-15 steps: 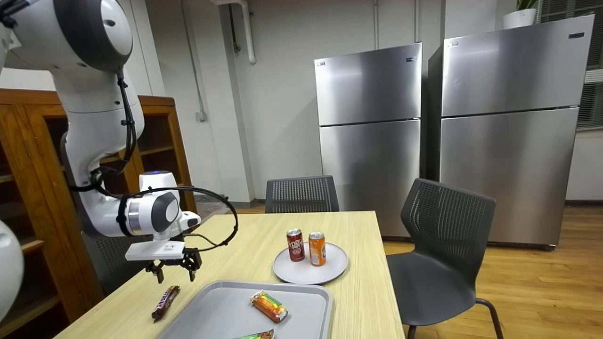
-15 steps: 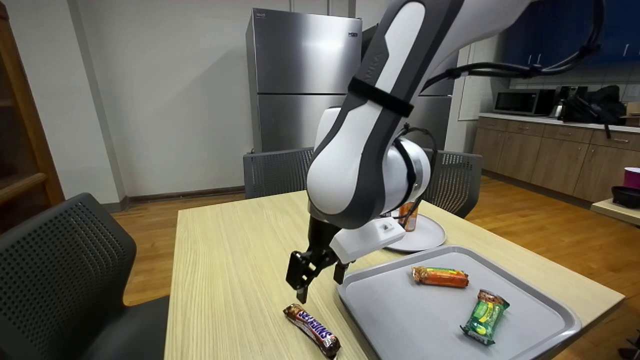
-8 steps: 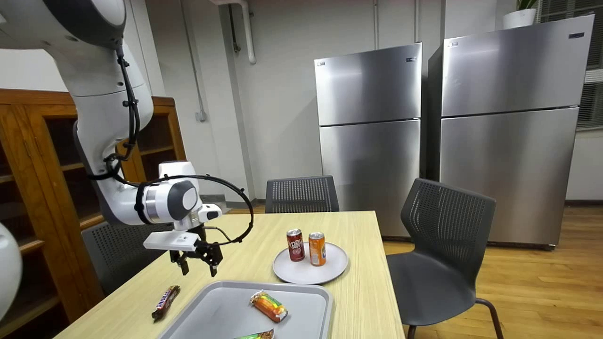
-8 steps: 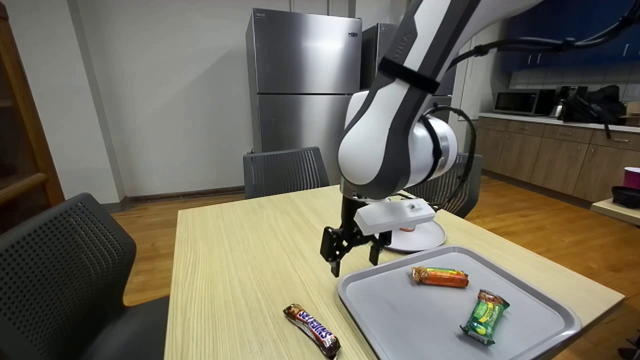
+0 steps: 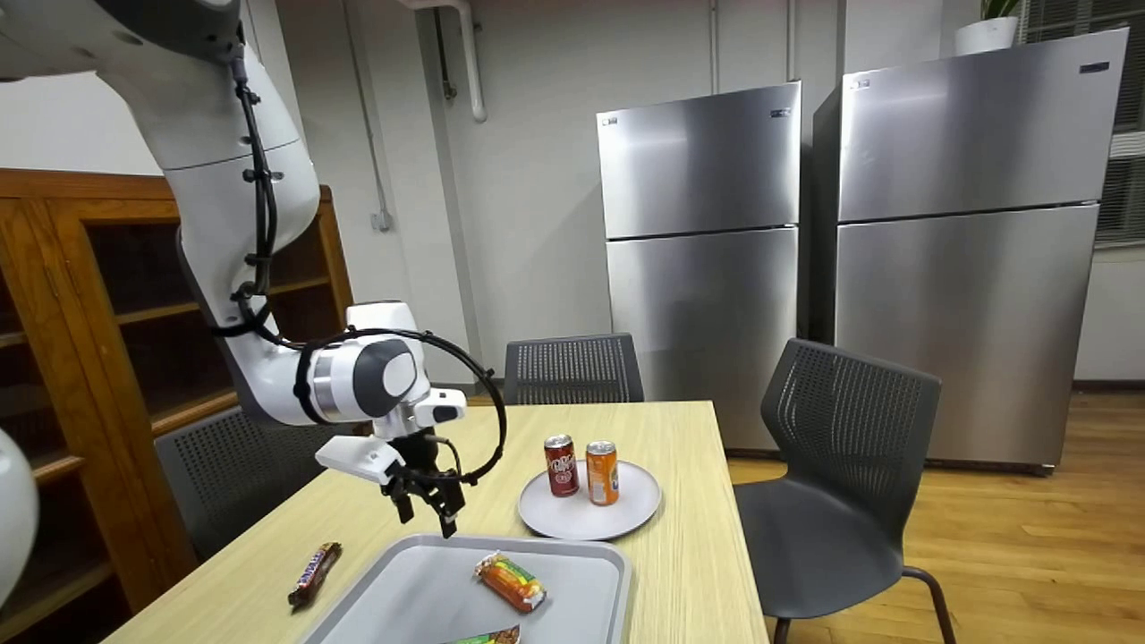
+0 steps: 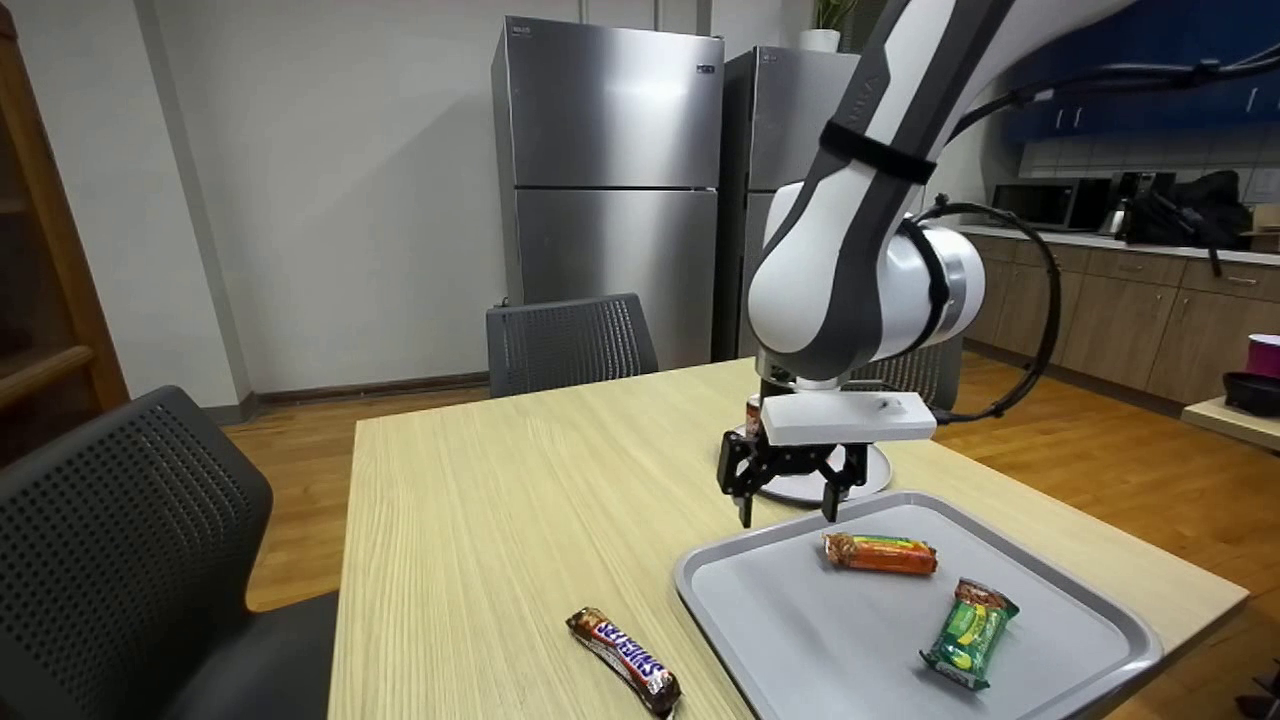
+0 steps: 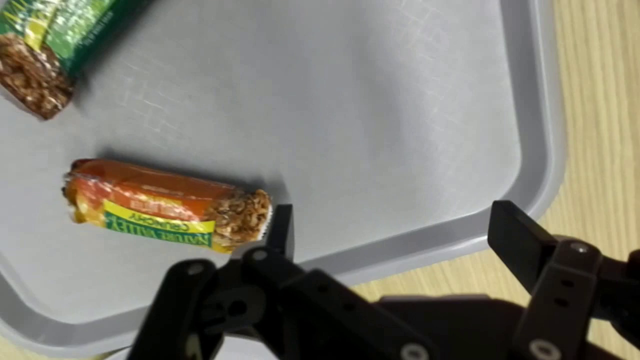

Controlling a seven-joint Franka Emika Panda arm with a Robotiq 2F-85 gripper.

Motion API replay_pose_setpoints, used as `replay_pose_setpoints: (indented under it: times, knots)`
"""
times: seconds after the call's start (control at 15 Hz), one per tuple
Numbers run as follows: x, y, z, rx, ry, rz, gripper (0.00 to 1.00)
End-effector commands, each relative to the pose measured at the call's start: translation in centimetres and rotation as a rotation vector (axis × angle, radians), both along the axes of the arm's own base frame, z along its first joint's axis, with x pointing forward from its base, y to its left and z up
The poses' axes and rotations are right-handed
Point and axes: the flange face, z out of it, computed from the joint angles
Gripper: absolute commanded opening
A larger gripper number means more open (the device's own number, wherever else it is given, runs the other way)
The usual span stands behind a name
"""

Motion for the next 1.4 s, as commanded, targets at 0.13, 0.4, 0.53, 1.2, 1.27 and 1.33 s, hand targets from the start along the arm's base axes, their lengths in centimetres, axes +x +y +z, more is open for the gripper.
replay_pose_setpoints:
  times: [0.13,0.4,0.53,1.2,1.27,1.33]
  knots:
    - [-1.1,-3.3,0.7,0.017,0.022,-0.156,1.00]
    - [-0.4,-3.5,-0.4,-0.004,0.026,-0.149,1.00]
    - [-0.5,-3.5,-0.3,-0.002,0.024,-0.149,1.00]
    - [0.1,-7.4,-0.6,-0.033,0.003,-0.609,1.00]
    - [0.2,-8.0,-0.8,-0.035,0.005,-0.661,1.00]
    - [0.2,-8.6,-1.1,-0.039,0.003,-0.713,1.00]
